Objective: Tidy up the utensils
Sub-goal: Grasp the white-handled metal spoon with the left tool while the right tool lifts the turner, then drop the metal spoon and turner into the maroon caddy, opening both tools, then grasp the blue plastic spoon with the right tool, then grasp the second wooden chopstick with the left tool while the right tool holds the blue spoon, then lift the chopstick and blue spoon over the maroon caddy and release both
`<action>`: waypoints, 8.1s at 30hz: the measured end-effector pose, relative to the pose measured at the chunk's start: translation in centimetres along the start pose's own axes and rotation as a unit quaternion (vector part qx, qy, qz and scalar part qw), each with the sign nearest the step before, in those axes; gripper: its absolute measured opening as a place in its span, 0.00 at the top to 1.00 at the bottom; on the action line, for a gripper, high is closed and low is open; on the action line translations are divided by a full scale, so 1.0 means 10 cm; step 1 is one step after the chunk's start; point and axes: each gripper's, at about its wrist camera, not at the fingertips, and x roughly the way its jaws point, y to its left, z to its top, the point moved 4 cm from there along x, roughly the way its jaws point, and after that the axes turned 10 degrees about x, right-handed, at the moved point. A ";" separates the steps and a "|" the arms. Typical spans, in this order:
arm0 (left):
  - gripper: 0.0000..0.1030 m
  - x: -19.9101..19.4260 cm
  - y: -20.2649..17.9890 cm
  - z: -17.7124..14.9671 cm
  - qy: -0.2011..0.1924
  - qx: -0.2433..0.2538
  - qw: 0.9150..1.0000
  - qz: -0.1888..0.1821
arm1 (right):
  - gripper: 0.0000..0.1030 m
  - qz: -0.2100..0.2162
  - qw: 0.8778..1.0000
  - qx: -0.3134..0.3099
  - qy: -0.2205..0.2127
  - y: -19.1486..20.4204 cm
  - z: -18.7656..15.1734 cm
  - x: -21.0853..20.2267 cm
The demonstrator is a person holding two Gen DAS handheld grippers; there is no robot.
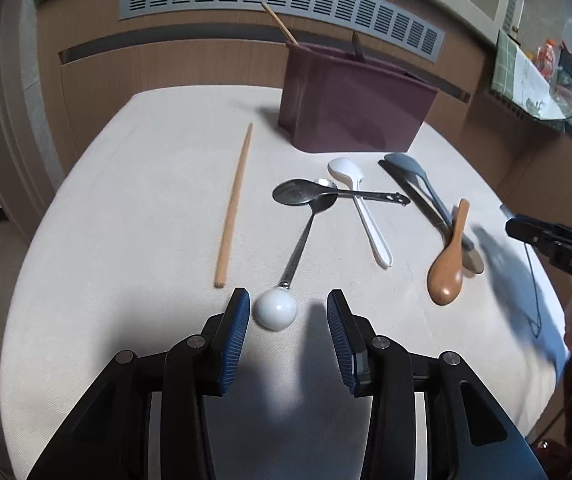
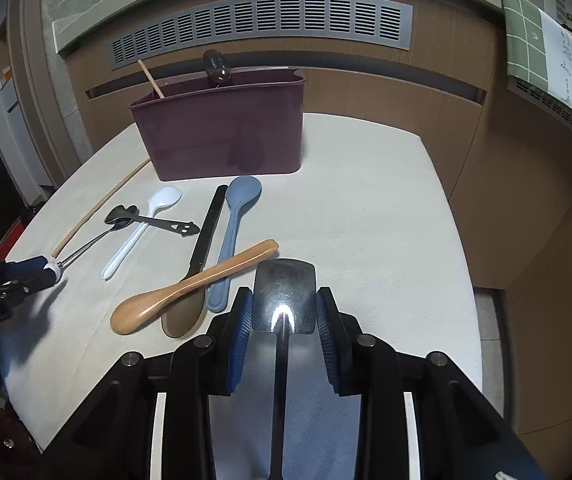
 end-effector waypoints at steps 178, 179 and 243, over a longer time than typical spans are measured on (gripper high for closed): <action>0.79 0.94 0.60 1.09 0.054 -0.023 0.998 0.017 | 0.79 -0.012 0.999 -0.035 0.008 0.14 0.22 0.34; 0.82 0.96 0.59 1.11 0.055 -0.023 0.998 0.023 | 0.79 -0.009 0.999 -0.032 0.009 0.13 0.23 0.33; 0.95 0.10 0.43 0.91 -0.022 -0.086 0.994 -0.069 | 0.75 -0.005 0.999 -0.029 -0.026 0.18 0.44 0.26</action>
